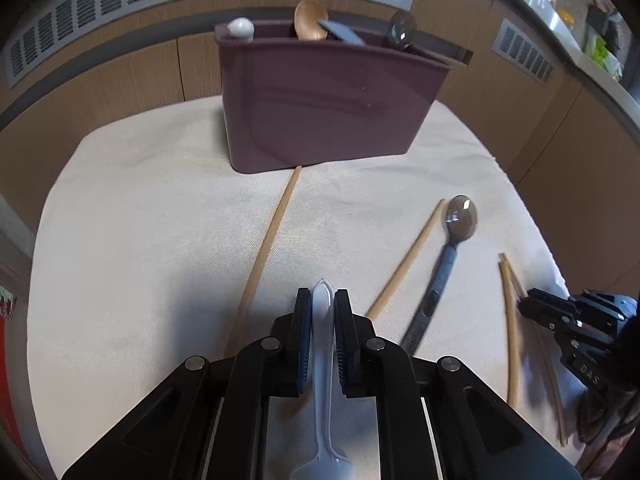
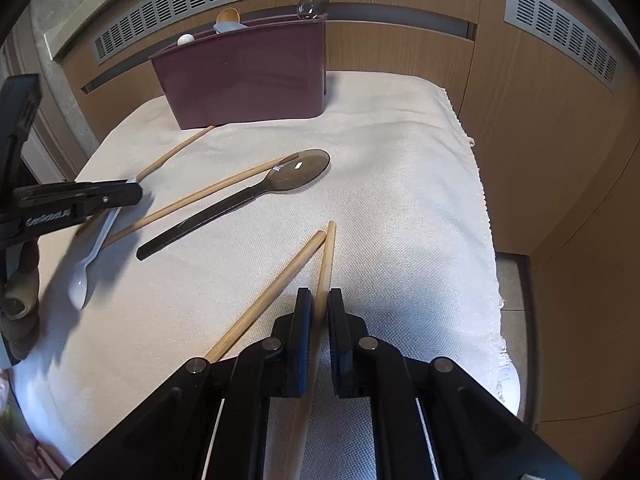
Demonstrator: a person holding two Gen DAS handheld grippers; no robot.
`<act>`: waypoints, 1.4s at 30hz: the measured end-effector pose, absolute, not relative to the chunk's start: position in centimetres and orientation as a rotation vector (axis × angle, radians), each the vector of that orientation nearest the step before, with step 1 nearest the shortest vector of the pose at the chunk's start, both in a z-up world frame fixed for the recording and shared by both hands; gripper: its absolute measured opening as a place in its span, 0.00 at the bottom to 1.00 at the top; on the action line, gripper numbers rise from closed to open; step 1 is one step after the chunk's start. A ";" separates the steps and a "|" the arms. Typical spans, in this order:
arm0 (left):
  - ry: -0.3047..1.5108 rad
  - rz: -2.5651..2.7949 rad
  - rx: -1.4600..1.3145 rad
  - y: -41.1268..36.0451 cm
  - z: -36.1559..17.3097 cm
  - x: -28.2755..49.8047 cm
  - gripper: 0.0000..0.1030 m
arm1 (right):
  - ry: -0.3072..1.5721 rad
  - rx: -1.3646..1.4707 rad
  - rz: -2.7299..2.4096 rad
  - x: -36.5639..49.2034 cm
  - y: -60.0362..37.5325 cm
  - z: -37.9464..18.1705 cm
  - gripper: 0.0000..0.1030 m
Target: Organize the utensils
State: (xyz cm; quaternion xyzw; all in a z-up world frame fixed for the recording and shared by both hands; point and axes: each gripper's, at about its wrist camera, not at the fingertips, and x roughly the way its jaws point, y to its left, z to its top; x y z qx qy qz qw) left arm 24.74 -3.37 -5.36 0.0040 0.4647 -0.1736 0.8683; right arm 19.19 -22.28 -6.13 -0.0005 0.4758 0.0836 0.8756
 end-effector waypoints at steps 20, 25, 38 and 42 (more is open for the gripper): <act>0.810 -0.386 0.019 -1.4 1.0 17.1 0.13 | 0.863 0.022 0.211 15.4 -21.8 -0.2 0.06; 0.931 -0.425 0.070 -3.3 -3.0 18.0 0.19 | 0.908 0.022 0.199 15.1 -21.9 -1.8 0.07; 1.023 -0.439 0.200 -6.6 -6.3 22.6 0.43 | 0.962 0.058 0.230 16.1 -22.2 -3.7 0.07; 1.024 -0.435 0.184 -7.1 -6.9 24.1 0.28 | 0.979 0.065 0.225 16.6 -22.4 -4.4 0.07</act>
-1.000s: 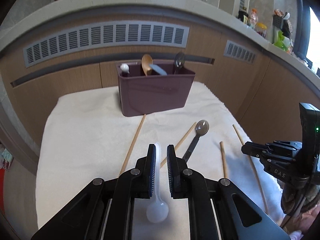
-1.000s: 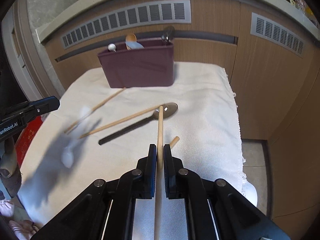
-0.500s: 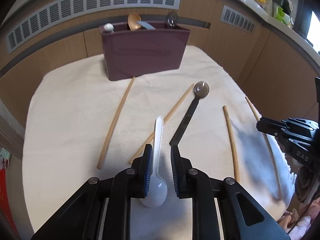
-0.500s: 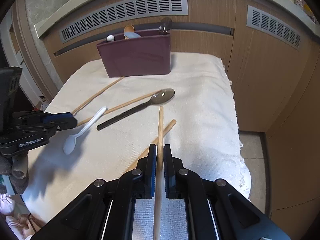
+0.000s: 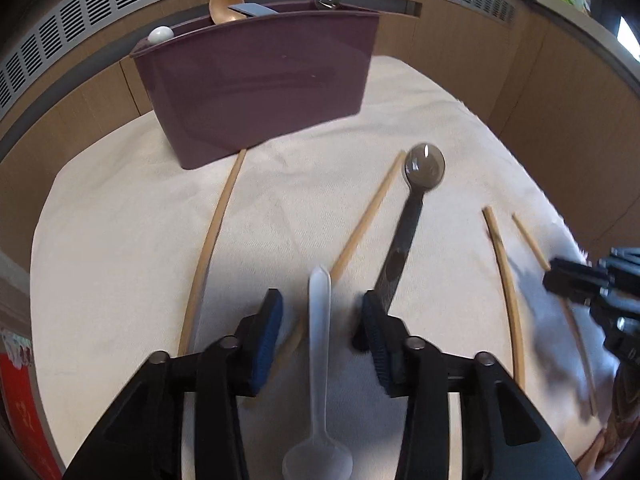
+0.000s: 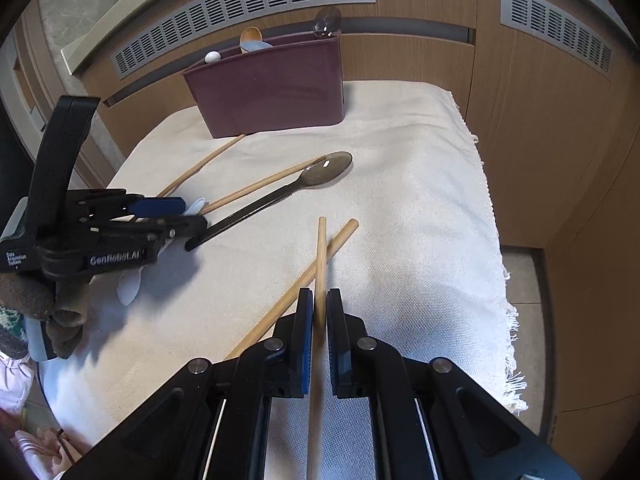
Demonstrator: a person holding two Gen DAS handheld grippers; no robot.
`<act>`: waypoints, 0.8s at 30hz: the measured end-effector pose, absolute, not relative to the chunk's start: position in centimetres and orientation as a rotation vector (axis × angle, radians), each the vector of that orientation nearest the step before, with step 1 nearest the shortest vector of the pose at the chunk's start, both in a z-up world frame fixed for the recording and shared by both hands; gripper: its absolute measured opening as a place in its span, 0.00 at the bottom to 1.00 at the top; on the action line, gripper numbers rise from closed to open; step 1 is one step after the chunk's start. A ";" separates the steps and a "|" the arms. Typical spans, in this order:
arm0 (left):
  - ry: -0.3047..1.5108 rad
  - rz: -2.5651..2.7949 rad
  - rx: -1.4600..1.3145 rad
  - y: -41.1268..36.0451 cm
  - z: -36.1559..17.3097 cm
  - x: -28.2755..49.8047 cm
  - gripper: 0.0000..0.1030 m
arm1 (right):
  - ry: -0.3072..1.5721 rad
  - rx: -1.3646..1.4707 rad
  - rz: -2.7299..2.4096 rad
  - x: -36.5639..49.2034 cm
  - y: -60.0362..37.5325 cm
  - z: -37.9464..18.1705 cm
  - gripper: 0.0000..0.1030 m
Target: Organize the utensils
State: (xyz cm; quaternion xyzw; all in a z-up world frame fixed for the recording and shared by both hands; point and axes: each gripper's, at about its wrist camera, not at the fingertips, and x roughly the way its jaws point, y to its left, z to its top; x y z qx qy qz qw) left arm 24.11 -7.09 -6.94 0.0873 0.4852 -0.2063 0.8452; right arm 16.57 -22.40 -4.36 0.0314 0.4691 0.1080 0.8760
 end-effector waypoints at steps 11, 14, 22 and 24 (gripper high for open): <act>0.911 -0.419 0.083 -5.2 -4.5 21.5 0.11 | 0.945 0.076 0.234 16.4 -22.2 -3.2 0.07; 0.838 -0.417 0.049 -4.1 -2.2 19.8 0.11 | 0.922 0.072 0.234 16.2 -22.1 -2.3 0.07; 0.703 -0.412 0.029 -2.4 2.7 16.3 0.10 | 0.927 0.012 0.245 15.8 -21.7 -2.0 0.07; 0.687 -0.413 0.026 -2.0 3.2 15.8 0.10 | 0.952 -0.007 0.247 15.8 -21.8 -2.7 0.11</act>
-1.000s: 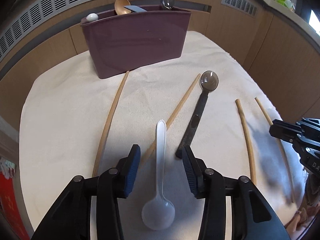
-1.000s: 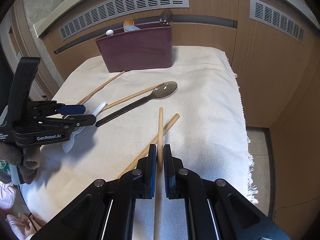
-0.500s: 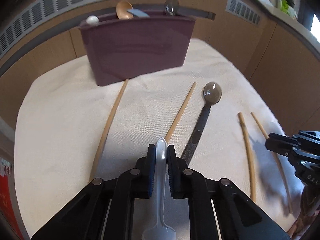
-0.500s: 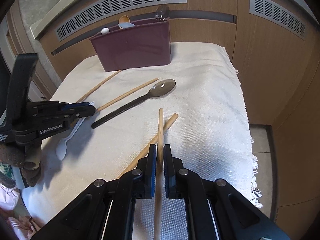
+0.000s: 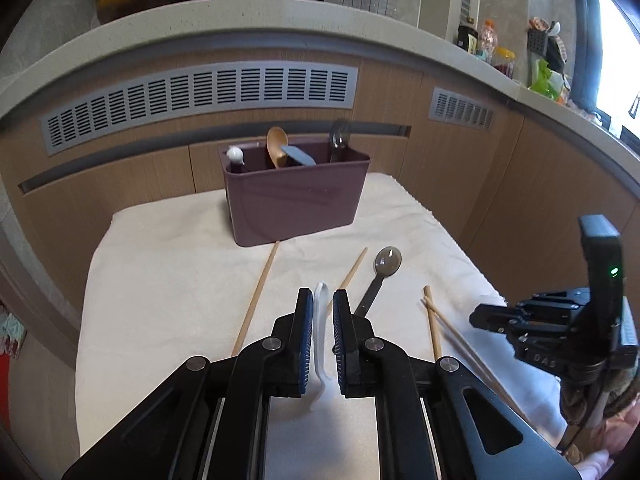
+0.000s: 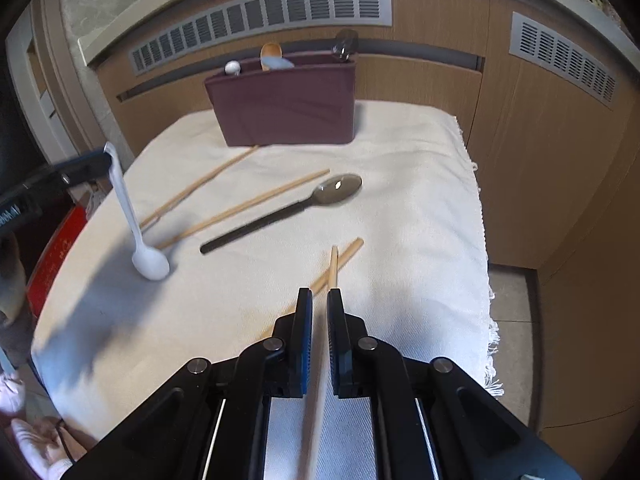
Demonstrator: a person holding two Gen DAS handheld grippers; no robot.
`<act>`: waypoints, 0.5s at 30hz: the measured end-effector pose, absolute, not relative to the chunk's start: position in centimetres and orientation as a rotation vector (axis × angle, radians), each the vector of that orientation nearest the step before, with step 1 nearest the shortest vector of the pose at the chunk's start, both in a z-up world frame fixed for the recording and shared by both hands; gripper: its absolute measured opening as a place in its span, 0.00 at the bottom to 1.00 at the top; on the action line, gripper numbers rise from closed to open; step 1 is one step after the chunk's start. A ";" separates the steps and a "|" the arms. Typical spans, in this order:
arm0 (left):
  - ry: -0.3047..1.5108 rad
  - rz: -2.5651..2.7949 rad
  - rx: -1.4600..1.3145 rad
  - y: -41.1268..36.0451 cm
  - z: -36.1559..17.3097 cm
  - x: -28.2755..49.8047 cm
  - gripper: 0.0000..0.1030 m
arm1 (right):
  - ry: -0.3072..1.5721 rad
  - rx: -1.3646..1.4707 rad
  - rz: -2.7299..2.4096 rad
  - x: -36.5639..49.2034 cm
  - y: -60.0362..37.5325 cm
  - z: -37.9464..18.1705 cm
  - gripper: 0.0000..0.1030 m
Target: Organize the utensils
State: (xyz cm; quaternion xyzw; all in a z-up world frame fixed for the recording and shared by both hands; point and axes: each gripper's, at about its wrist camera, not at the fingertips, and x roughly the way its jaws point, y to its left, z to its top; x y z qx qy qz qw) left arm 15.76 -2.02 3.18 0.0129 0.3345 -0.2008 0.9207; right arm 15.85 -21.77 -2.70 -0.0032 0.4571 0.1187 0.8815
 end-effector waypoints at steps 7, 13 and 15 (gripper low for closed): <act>0.684 -0.404 0.005 -1.4 3.1 15.4 0.10 | 1.044 -0.038 0.212 18.2 -21.2 -5.4 0.11; 0.731 -0.382 -0.009 -0.6 1.7 15.9 0.10 | 1.099 -0.077 0.213 19.1 -20.2 -6.3 0.13; 0.760 -0.382 -0.011 -0.5 0.9 16.2 0.11 | 1.094 -0.105 0.212 18.6 -19.9 -6.3 0.07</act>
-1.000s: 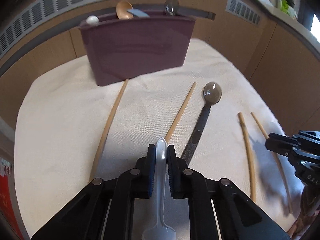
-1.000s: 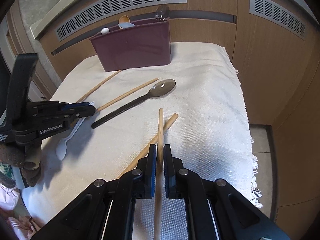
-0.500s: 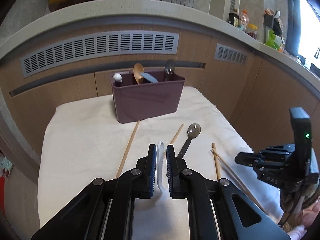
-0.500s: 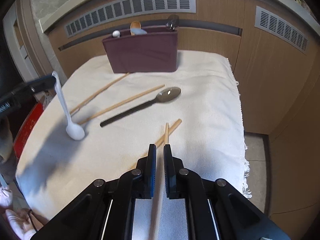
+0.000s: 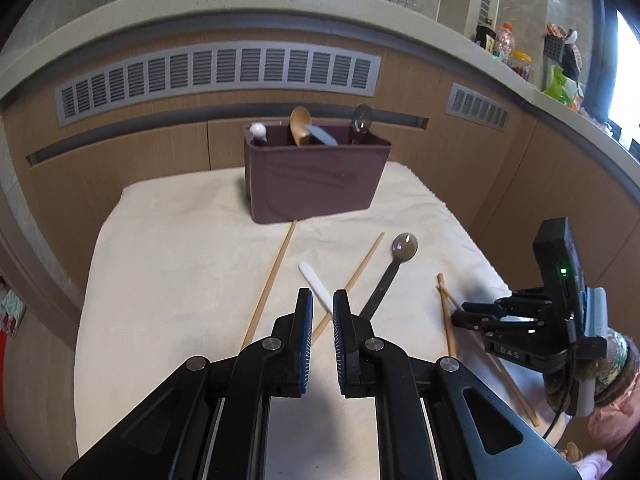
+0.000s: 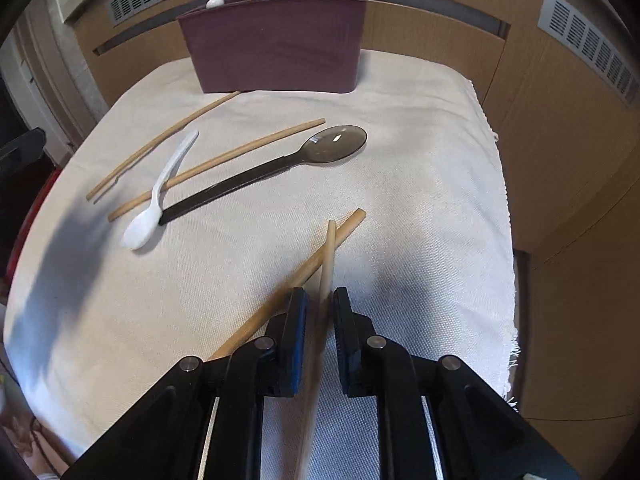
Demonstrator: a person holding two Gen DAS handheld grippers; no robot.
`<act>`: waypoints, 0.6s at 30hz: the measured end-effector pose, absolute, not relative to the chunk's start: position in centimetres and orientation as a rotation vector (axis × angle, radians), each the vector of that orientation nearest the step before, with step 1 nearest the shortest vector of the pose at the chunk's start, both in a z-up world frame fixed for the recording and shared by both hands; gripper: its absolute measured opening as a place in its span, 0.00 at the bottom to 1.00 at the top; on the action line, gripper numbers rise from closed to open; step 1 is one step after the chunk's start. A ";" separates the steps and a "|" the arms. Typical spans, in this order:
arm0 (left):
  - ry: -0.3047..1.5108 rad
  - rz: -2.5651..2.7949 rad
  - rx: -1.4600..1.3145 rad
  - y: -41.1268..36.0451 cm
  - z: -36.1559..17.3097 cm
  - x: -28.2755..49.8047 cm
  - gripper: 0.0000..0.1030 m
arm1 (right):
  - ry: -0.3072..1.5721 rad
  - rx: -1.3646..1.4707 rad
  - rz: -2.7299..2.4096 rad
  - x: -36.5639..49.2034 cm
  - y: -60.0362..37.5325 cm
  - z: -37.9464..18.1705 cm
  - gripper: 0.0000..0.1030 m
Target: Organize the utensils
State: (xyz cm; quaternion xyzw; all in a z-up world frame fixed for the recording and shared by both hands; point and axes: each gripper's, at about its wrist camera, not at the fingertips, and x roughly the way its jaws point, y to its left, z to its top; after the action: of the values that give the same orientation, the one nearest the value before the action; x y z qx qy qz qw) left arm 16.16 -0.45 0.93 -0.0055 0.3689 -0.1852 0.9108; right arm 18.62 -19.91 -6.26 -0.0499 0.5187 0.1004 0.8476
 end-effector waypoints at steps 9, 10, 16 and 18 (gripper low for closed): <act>0.918 -0.399 -0.059 -1.4 -2.7 18.5 0.22 | 0.972 0.011 0.249 17.0 -21.5 -1.5 0.06; 0.940 -0.399 -0.073 -1.4 -3.1 19.0 0.31 | 0.946 0.023 0.254 16.9 -21.7 -0.6 0.06; 1.036 -0.394 -0.094 -2.6 -4.0 22.4 0.40 | 0.830 0.051 0.284 16.8 -21.9 3.3 0.06; 1.090 -0.388 -0.093 -3.3 -4.3 24.1 0.40 | 0.824 0.054 0.285 16.8 -21.8 3.4 0.06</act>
State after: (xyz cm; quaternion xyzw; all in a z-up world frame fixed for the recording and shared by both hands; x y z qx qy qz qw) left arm 24.11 -3.29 -4.27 -0.0442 0.5148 -0.1832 0.8364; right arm 16.85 -21.75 3.39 0.0263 0.3990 0.1382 0.9061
